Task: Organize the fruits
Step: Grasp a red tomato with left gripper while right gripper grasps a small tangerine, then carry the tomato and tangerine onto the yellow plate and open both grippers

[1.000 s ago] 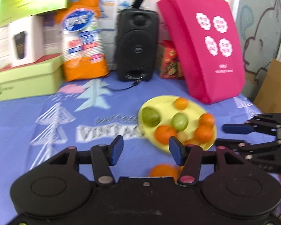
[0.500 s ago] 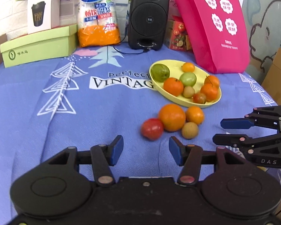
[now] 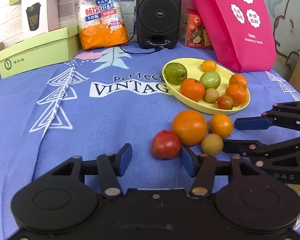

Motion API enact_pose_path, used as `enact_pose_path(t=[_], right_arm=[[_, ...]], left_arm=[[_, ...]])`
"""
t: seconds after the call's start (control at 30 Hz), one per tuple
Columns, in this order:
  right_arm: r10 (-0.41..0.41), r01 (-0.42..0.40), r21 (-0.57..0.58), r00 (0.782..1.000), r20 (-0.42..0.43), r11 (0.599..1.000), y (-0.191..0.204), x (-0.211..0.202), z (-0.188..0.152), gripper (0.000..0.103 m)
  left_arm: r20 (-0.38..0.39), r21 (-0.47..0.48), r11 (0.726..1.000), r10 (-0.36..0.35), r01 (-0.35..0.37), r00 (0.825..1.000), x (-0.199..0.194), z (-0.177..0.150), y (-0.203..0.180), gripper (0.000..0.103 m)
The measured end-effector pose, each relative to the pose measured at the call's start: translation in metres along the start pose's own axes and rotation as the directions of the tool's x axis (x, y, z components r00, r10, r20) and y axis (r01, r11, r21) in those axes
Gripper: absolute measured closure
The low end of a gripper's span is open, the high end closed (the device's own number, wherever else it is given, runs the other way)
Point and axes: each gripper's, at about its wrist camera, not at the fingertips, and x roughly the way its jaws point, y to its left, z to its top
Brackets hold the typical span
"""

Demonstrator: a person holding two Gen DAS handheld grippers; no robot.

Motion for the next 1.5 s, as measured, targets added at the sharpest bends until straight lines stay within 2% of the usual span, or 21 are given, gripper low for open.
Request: enact_pose_path(t=[0.2, 0.27, 0.43, 0.5, 0.57, 0.73, 0.83, 1.5], right_arm=[[0.030, -0.030, 0.013, 1.000, 0.004, 0.999, -0.001, 0.013, 0.008, 0.060], [0.038, -0.038, 0.016, 0.999, 0.005, 0.999, 0.000, 0.018, 0.010, 0.060], [0.047, -0.047, 0.027, 0.999, 0.009, 0.999, 0.000, 0.023, 0.011, 0.059], [0.045, -0.045, 0.027, 0.999, 0.012, 0.999, 0.000, 0.023, 0.011, 0.059], [0.041, -0.041, 0.023, 0.999, 0.013, 0.999, 0.001, 0.024, 0.011, 0.059], [0.038, -0.039, 0.016, 0.999, 0.019, 0.999, 0.004, 0.021, 0.010, 0.065], [0.042, -0.043, 0.018, 0.999, 0.022, 0.999, 0.005, 0.018, 0.008, 0.072], [0.041, -0.042, 0.025, 0.999, 0.029, 0.999, 0.017, -0.023, -0.017, 0.072]], left_arm=[[0.015, 0.011, 1.000, -0.025, 0.025, 1.000, 0.010, 0.002, -0.001, 0.049], [0.025, 0.017, 0.999, -0.031, 0.031, 0.999, 0.012, 0.000, 0.000, 0.053], [0.032, 0.002, 0.999, -0.043, 0.043, 0.999, 0.013, 0.000, 0.004, 0.054], [0.035, -0.004, 0.999, -0.040, 0.040, 0.999, 0.012, 0.000, 0.004, 0.058], [0.035, -0.012, 0.998, -0.061, 0.061, 0.998, 0.011, 0.001, 0.003, 0.073], [0.034, -0.002, 0.998, -0.061, 0.061, 0.998, 0.009, 0.000, -0.001, 0.073], [0.030, -0.003, 0.998, -0.063, 0.063, 0.998, 0.006, -0.002, 0.000, 0.073], [0.022, 0.012, 0.997, -0.077, 0.077, 0.997, -0.025, -0.028, -0.011, 0.073]])
